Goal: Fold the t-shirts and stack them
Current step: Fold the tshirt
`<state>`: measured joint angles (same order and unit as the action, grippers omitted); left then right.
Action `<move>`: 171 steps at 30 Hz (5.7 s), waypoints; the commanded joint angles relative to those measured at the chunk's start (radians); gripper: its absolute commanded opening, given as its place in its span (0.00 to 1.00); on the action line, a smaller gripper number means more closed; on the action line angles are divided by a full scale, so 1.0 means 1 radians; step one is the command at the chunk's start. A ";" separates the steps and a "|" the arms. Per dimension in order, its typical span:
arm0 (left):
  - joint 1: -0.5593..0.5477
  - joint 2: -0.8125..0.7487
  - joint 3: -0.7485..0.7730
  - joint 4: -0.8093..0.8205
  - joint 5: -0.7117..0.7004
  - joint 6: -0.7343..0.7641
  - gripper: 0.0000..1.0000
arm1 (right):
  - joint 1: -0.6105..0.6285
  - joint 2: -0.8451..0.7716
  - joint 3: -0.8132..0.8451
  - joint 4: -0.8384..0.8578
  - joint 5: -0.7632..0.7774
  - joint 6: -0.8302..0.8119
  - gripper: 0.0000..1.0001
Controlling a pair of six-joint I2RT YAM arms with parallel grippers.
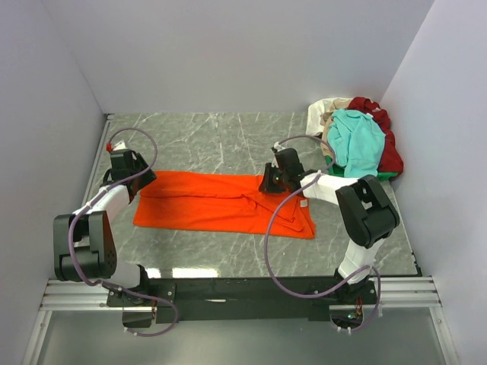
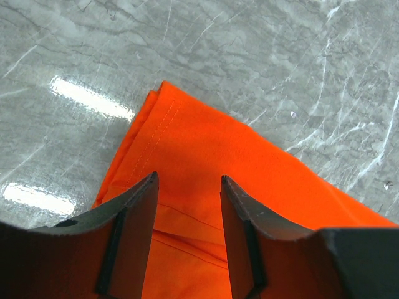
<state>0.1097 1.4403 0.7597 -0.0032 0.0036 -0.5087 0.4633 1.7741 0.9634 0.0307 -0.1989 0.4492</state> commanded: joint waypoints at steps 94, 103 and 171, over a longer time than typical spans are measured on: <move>-0.128 0.083 -0.054 0.094 0.050 -0.068 0.49 | 0.155 -0.255 -0.184 -0.104 0.125 0.106 0.45; -0.130 0.005 -0.135 0.075 0.021 -0.077 0.49 | 0.156 -0.228 -0.183 -0.086 0.110 0.109 0.45; 0.002 0.264 0.087 0.150 0.122 -0.135 0.49 | -0.308 0.042 0.155 -0.158 0.125 -0.021 0.20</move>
<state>0.0898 1.6848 0.8204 0.1139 0.0906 -0.6155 0.1688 1.8183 1.0775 -0.1425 -0.0780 0.4240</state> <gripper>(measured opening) 0.493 0.263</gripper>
